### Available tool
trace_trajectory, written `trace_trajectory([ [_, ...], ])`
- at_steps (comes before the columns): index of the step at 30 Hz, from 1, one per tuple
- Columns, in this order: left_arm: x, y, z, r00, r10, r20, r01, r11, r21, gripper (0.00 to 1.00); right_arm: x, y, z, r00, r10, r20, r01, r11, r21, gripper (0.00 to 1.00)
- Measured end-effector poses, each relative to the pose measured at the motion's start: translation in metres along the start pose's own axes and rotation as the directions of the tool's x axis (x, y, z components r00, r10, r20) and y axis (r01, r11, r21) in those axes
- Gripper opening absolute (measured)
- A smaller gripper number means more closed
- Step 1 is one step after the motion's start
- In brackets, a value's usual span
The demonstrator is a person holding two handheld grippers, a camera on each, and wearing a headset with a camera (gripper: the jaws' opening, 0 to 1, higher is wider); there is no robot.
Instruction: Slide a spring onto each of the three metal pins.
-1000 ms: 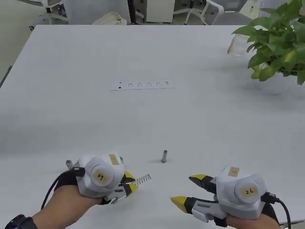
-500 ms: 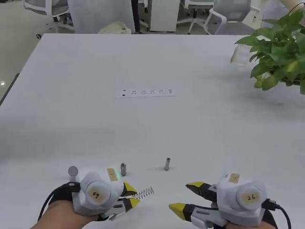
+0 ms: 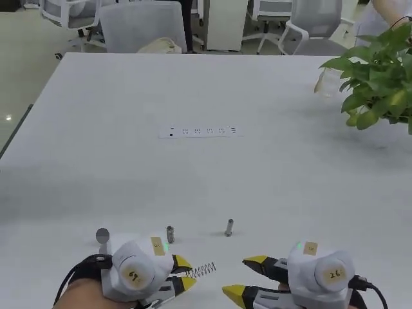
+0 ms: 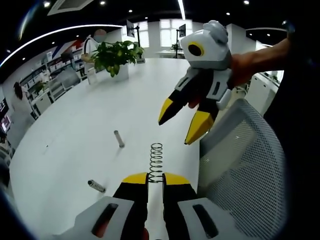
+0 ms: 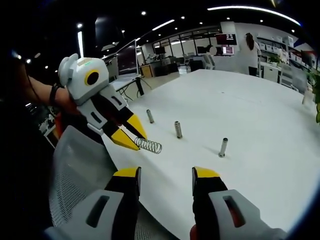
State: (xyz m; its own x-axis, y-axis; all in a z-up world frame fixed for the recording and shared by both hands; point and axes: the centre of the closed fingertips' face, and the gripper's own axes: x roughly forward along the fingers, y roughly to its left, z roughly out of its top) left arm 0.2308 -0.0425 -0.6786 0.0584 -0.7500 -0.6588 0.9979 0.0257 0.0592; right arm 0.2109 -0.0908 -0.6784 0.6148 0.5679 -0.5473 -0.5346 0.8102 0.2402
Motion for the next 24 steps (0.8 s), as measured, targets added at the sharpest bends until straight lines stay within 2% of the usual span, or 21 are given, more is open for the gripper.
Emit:
trace_trajectory([
  [10, 0.000, -0.014, 0.011, 0.9995, -0.033, 0.004, 0.032, 0.997, 0.072, 0.03, 0.003, 0.013, 0.003, 0.9974, 0.072, 0.003, -0.072, 0.997, -0.010, 0.33],
  [16, 0.001, -0.019, 0.014, 0.9986, -0.052, -0.001, 0.052, 0.993, 0.107, 0.03, 0.005, 0.022, 0.001, 0.9923, 0.123, -0.007, -0.123, 0.992, -0.001, 0.29],
  [24, 0.002, -0.024, 0.015, 0.9973, -0.072, -0.011, 0.073, 0.987, 0.145, 0.03, 0.007, 0.033, 0.006, 0.9858, 0.168, 0.005, -0.168, 0.986, 0.003, 0.20],
])
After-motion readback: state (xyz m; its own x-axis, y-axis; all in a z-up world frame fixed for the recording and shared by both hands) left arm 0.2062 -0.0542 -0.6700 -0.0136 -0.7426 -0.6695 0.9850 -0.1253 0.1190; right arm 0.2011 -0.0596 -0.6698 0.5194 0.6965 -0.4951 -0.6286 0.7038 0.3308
